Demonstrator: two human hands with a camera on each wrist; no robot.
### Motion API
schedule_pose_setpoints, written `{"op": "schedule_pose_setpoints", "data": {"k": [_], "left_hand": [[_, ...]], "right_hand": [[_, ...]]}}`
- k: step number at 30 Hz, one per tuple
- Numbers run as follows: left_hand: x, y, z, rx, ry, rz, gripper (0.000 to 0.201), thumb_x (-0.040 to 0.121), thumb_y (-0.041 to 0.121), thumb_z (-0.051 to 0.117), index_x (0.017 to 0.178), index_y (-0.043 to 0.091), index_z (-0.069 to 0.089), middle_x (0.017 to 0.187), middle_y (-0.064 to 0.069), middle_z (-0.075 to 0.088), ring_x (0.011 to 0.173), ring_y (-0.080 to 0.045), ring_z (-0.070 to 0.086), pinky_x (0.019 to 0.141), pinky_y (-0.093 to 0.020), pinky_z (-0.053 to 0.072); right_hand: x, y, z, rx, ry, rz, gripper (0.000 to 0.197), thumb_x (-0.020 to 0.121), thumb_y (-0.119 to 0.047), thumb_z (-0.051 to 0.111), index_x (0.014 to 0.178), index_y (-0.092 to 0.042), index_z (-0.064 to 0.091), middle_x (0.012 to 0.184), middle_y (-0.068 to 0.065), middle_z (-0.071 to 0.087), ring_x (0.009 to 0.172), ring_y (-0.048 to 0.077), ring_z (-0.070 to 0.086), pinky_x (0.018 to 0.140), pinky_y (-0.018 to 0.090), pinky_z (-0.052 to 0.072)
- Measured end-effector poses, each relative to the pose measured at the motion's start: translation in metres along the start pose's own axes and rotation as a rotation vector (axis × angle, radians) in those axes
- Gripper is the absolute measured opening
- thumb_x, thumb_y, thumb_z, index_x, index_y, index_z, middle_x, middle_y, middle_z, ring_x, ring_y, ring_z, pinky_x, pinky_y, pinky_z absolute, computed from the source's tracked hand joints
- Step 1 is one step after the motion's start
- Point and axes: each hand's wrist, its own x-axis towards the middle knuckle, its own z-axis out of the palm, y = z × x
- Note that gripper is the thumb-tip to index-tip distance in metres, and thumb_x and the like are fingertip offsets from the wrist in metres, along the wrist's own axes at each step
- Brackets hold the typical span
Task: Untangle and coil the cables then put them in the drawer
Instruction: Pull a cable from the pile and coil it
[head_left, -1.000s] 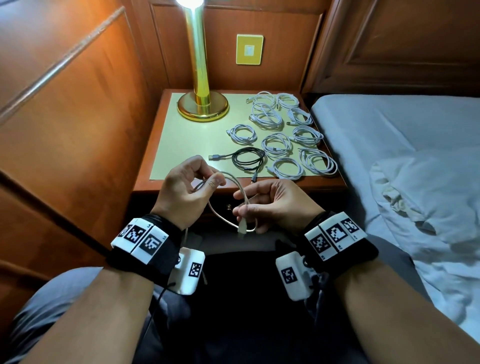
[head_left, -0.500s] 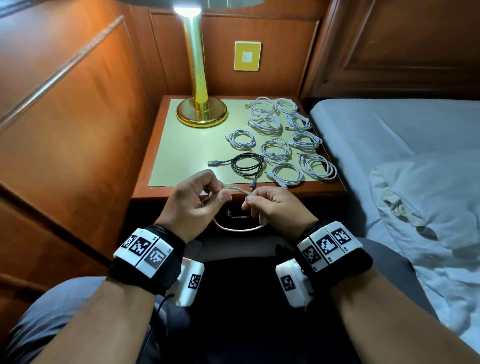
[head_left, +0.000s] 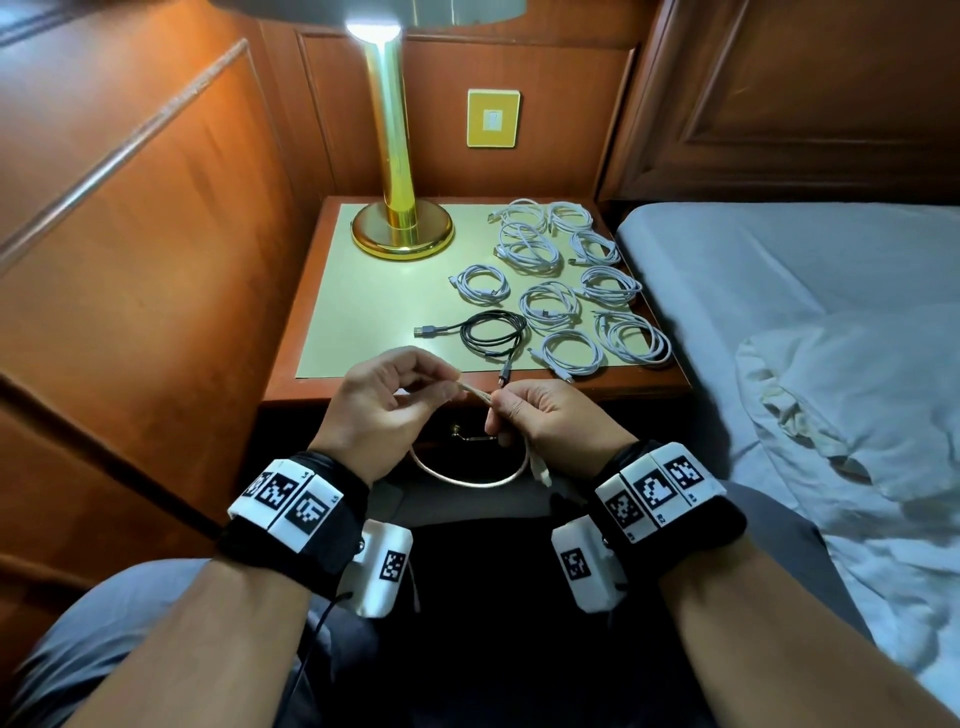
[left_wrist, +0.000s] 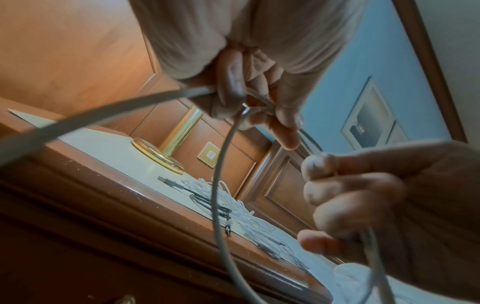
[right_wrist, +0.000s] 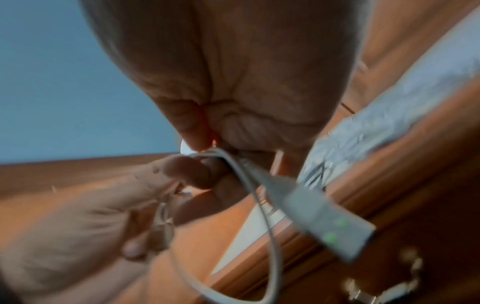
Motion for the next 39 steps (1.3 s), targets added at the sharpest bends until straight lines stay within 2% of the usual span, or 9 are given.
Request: {"op": "schedule_pose_setpoints", "data": {"k": [3,8,14,21,25,28,33,36,39], "left_hand": [[-0.001,0.004,0.003,0.042,-0.040,0.034,0.013,0.087,0.000,0.073,0.090,0.012,0.075,0.087,0.000,0.077,0.085,-0.012,0.073,0.082,-0.023,0.055],[0.001,0.008,-0.005,0.094,-0.012,0.105,0.011,0.087,0.011,0.076,0.096,0.016,0.076,0.095,0.001,0.076,0.090,-0.018,0.071,0.085,-0.025,0.055],[0.015,-0.006,-0.048,0.249,0.206,0.008,0.021,0.087,0.019,0.077,0.094,0.039,0.077,0.079,0.021,0.071,0.067,-0.021,0.056,0.069,-0.029,0.050],[0.004,0.008,-0.023,0.273,0.089,0.138,0.026,0.088,0.017,0.074,0.112,0.027,0.072,0.091,0.018,0.070,0.081,0.001,0.059,0.076,-0.017,0.047],[0.006,0.004,-0.023,0.493,0.083,0.360,0.032,0.099,0.011,0.058,0.128,0.018,0.068,0.086,0.001,0.065,0.078,-0.016,0.062,0.077,-0.019,0.050],[0.007,-0.008,-0.024,0.698,0.089,0.396,0.028,0.094,0.003,0.064,0.119,0.012,0.074,0.085,-0.001,0.063,0.070,-0.018,0.058,0.070,-0.025,0.050],[0.003,-0.017,-0.009,0.906,-0.076,0.050,0.010,0.087,0.016,0.073,0.088,0.022,0.081,0.089,0.005,0.064,0.082,-0.023,0.066,0.079,-0.033,0.054],[-0.006,-0.011,0.011,0.706,-0.346,0.146,0.008,0.080,0.023,0.084,0.087,0.023,0.082,0.085,0.012,0.068,0.078,-0.009,0.068,0.078,-0.025,0.054],[-0.010,0.000,0.018,0.416,-0.321,0.227,0.012,0.072,0.018,0.090,0.078,0.023,0.082,0.077,0.014,0.070,0.071,-0.003,0.067,0.071,-0.018,0.052]], "right_hand": [[-0.004,-0.007,0.006,0.512,-0.123,0.134,0.029,0.105,-0.015,0.039,0.086,-0.005,0.058,0.051,0.002,0.047,0.051,0.024,0.054,0.069,0.038,0.049],[-0.006,-0.016,-0.009,0.822,-0.225,0.138,0.028,0.106,-0.024,0.035,0.086,-0.014,0.052,0.047,-0.007,0.026,0.033,0.006,0.022,0.037,0.018,0.031],[0.000,-0.004,-0.058,1.164,0.249,-0.012,0.033,0.107,-0.032,0.036,0.077,-0.024,0.048,0.046,-0.008,0.026,0.035,0.003,0.022,0.035,0.018,0.021],[-0.002,0.004,-0.058,1.125,0.336,0.029,0.032,0.106,-0.036,0.037,0.079,-0.023,0.049,0.053,-0.009,0.026,0.040,0.005,0.022,0.037,0.018,0.020],[-0.001,0.004,-0.052,1.063,0.302,0.034,0.030,0.106,-0.034,0.037,0.081,-0.021,0.046,0.051,-0.009,0.026,0.038,0.005,0.023,0.035,0.016,0.020],[-0.001,0.003,-0.049,0.992,0.288,0.009,0.030,0.107,-0.031,0.037,0.080,-0.020,0.045,0.050,-0.008,0.027,0.038,0.006,0.022,0.036,0.016,0.017],[-0.001,0.005,-0.032,0.483,0.254,-0.074,0.027,0.108,-0.020,0.037,0.085,-0.014,0.049,0.055,-0.005,0.041,0.047,0.013,0.038,0.044,0.025,0.030],[0.002,0.004,-0.016,0.282,0.264,-0.143,0.026,0.107,-0.019,0.039,0.086,-0.012,0.052,0.072,0.008,0.063,0.068,0.023,0.064,0.060,0.037,0.055],[0.009,0.007,-0.007,0.101,0.217,-0.118,0.029,0.105,-0.027,0.041,0.082,-0.018,0.056,0.084,0.008,0.074,0.086,0.025,0.070,0.083,0.040,0.057]]}}
